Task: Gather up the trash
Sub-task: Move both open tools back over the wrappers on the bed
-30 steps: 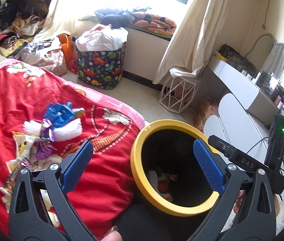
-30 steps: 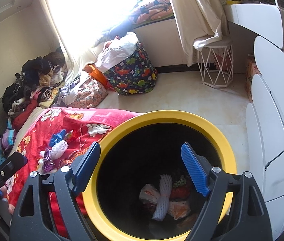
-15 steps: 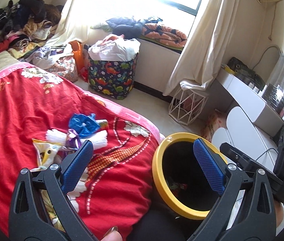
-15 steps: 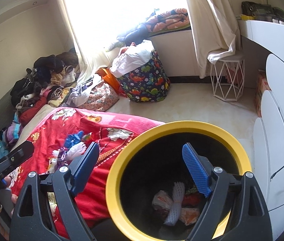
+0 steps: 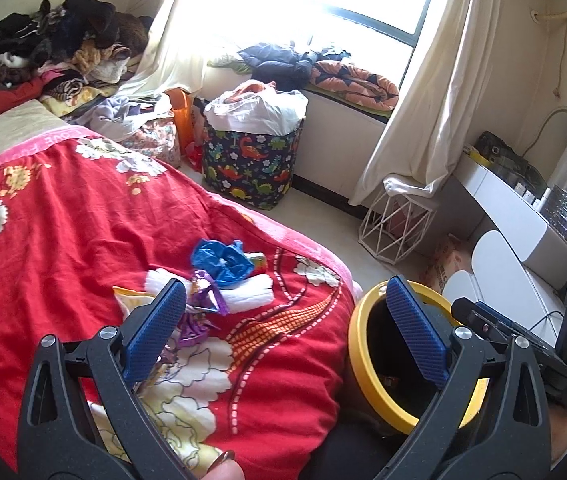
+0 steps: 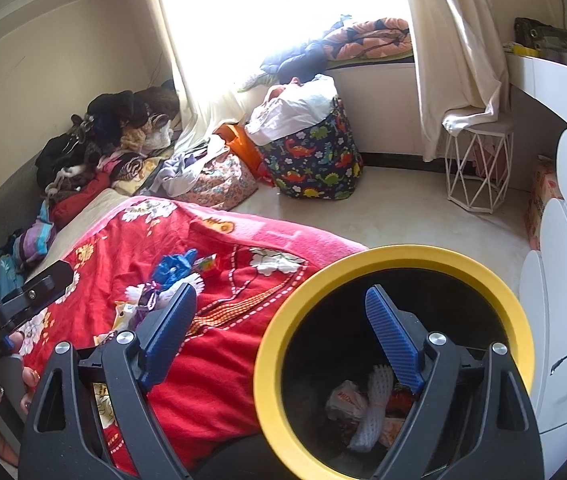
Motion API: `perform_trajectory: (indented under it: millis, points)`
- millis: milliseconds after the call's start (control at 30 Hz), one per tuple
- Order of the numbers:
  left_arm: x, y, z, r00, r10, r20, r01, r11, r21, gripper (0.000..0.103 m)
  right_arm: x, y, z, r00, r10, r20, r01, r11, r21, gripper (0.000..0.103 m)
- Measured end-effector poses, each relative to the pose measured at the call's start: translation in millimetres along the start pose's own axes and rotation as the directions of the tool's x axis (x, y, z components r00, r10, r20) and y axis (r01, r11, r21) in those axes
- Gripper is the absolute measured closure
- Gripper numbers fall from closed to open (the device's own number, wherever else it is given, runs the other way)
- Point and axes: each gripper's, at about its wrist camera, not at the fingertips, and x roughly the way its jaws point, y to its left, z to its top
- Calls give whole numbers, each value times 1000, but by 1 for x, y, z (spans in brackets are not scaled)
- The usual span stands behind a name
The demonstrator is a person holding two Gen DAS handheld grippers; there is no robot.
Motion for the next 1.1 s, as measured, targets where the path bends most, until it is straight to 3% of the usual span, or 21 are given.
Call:
perform_trajectory:
  millis: [733, 1100]
  points:
    - [-24, 93, -10, 989, 144, -16, -145, 982, -122, 11, 40, 68, 4, 995, 78, -68, -87, 988, -131, 19]
    - [-32, 128, -21, 985, 165, -48, -171, 969, -177, 11, 68, 103, -6, 986, 109, -125, -132, 971, -198, 19]
